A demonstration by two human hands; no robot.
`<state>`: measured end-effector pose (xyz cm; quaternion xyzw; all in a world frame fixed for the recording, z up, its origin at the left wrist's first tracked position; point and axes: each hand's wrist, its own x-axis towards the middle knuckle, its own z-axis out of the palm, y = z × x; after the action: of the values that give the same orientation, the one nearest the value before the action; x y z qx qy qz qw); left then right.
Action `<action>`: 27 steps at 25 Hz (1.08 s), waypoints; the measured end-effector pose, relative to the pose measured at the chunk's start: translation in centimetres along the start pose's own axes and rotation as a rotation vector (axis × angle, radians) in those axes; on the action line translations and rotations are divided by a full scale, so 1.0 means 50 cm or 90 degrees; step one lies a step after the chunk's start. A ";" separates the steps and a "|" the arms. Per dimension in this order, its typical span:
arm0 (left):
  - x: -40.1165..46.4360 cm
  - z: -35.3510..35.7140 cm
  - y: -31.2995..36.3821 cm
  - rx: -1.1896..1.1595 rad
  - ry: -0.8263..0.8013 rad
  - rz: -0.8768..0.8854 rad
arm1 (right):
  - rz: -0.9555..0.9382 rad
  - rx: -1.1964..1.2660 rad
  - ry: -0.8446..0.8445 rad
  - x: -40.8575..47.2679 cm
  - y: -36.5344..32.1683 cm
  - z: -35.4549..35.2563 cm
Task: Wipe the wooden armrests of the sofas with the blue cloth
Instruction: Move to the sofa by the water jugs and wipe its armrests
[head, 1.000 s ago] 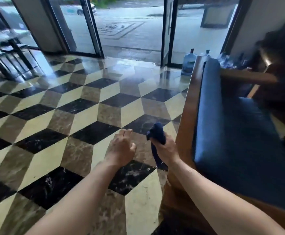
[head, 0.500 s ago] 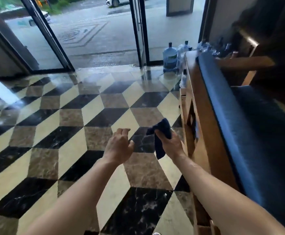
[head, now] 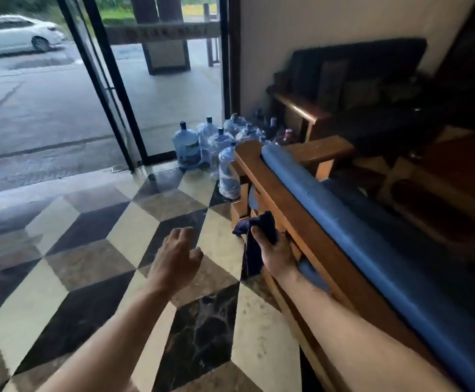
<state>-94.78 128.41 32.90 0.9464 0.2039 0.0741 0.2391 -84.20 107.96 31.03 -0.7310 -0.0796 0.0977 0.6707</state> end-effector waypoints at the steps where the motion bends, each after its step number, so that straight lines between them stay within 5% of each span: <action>1: 0.062 -0.017 -0.023 0.009 -0.005 0.013 | 0.016 -0.012 0.025 0.040 -0.016 0.022; 10: 0.708 -0.034 -0.088 0.030 -0.088 0.198 | 0.074 -0.082 0.170 0.562 -0.007 0.202; 21: 1.484 0.039 -0.153 0.019 -0.135 0.249 | 0.133 -0.114 0.255 1.270 0.024 0.392; 27: 1.888 0.148 -0.154 -0.007 -0.221 0.363 | 0.185 -0.146 0.433 1.549 0.066 0.450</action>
<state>-10.21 171.27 26.74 0.9626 -0.1135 -0.0229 0.2450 -14.87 148.53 23.11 -0.7957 0.2414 -0.0655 0.5517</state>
